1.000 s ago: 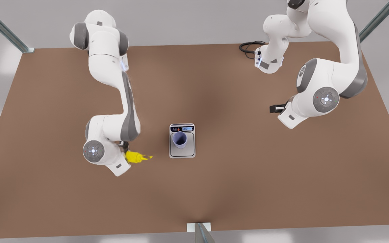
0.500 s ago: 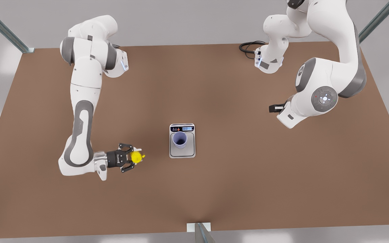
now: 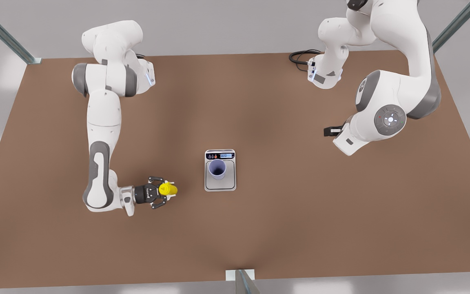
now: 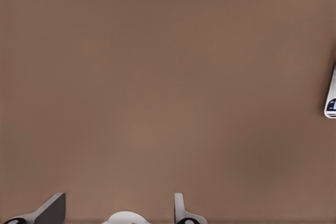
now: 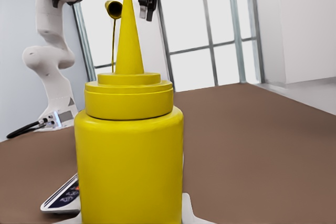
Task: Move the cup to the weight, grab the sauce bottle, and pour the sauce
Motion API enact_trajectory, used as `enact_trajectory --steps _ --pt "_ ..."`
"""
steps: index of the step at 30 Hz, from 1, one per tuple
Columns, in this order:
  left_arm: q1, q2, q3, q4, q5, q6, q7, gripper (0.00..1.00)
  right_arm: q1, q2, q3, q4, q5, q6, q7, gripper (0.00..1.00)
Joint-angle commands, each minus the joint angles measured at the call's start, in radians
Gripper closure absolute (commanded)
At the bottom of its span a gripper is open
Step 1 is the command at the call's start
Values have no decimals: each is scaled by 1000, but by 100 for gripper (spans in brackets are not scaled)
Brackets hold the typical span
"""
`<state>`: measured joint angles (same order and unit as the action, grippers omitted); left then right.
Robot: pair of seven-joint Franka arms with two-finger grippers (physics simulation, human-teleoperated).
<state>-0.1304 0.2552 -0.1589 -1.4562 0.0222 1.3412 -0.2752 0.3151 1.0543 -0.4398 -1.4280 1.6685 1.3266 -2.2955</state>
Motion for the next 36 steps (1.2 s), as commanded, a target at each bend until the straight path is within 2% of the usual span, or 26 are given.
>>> enact_trajectory --steps 1,18,23,33,34,35,36 --pt "0 -2 -2 0 -1 -2 -2 0 -7 3 6 3 11 -3 -369 45" --pt "3 -1 -1 17 1 -5 -1 0 -5 27 4 4 -4 5 -381 45" --pt "5 -1 -1 16 -1 -8 -1 0 4 27 -2 -5 -21 10 -196 45" --pt "3 -1 -1 17 1 -10 -1 0 22 27 -2 -20 -30 16 -171 46" --pt "3 -1 -1 17 1 -10 -1 0 24 27 0 -20 -29 19 -171 42" --pt "3 -1 -1 17 1 -10 -1 0 25 27 0 -20 -29 19 -171 14" --pt "3 -1 -1 17 1 -10 -1 0 25 29 0 -20 -29 19 -171 0"
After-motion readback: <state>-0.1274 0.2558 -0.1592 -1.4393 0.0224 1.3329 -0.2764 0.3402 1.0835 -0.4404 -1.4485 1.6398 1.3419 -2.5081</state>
